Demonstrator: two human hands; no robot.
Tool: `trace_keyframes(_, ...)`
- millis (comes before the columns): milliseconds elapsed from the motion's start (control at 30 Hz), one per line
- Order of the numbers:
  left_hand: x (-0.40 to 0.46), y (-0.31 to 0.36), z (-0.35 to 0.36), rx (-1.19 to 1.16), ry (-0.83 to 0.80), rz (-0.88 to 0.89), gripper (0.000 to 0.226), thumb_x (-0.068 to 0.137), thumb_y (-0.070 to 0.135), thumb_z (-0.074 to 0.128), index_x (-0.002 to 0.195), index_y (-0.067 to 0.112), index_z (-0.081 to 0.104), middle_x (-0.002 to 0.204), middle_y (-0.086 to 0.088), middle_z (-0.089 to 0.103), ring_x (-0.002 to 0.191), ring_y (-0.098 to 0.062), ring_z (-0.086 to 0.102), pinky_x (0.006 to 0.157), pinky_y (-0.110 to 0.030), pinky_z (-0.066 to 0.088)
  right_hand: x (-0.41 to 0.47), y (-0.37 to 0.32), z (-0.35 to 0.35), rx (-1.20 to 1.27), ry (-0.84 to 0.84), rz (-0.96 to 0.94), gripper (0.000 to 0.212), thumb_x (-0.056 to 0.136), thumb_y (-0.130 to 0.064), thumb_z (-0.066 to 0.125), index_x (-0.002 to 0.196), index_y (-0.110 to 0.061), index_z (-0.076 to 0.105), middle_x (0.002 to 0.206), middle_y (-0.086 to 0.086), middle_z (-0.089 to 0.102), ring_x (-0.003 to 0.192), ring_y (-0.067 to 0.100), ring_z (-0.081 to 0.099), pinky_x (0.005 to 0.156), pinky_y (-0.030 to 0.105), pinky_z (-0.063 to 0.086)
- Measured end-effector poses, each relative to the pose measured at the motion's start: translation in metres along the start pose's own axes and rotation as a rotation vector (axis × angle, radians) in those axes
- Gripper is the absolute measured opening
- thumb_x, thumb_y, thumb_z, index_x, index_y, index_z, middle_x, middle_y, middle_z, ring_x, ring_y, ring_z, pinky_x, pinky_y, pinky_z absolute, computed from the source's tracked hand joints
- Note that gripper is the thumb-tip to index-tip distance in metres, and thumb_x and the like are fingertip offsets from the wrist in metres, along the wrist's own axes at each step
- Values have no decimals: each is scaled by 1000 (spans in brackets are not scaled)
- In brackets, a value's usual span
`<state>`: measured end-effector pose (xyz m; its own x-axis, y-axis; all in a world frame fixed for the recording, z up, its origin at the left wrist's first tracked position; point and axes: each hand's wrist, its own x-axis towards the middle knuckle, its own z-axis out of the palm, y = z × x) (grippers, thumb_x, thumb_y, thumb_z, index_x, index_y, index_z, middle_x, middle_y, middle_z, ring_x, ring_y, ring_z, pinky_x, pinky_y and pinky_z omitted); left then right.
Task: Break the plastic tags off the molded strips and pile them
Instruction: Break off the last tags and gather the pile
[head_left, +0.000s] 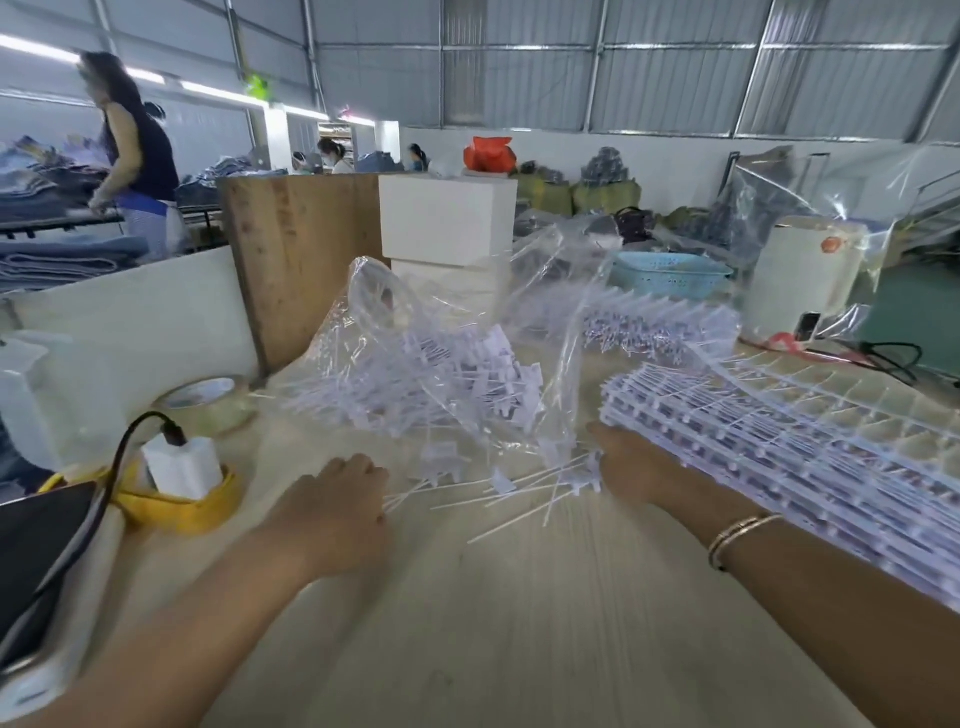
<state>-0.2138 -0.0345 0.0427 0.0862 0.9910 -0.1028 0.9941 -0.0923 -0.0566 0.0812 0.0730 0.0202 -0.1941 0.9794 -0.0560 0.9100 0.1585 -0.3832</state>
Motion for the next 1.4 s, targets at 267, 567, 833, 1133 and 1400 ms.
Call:
trace_keyframes(267,49,15,33,65,290,99,36,97,35,33,128,33,51,122,1,52,116,-19,46,92,-33,36,5,-5,-15,-272,169,-8,28,97,-20,40,112,-11,62,113,14,58,101,31,59,78,34,46)
trace_keyframes(567,67,47,47,-326,305,281,37,98,29,40,133,35,51,120,2,51,114,-18,44,97,-33,36,-75,-31,9,64,-204,-100,52,100,-29,31,149,-24,16,76,-9,53,61,5,51,59,23,42)
trace_keyframes(833,56,61,41,-310,243,158,33,97,33,35,118,20,58,115,-4,51,110,-21,44,95,-34,39,-84,5,-3,-43,4,65,29,98,-30,35,122,-21,49,104,0,55,83,9,59,72,27,46)
trace_keyframes(1133,52,99,29,-412,90,203,37,93,46,42,106,17,61,110,-7,57,106,-25,51,92,-37,43,-89,-30,26,130,-22,-92,27,92,-20,44,80,-7,65,82,7,63,70,16,55,64,29,42)
trace_keyframes(1400,48,98,40,-261,294,189,33,94,27,40,124,19,51,117,-5,55,109,-24,53,86,-34,44,-70,11,5,-237,171,-193,28,97,-18,40,119,-15,57,118,0,56,106,18,55,89,31,45)
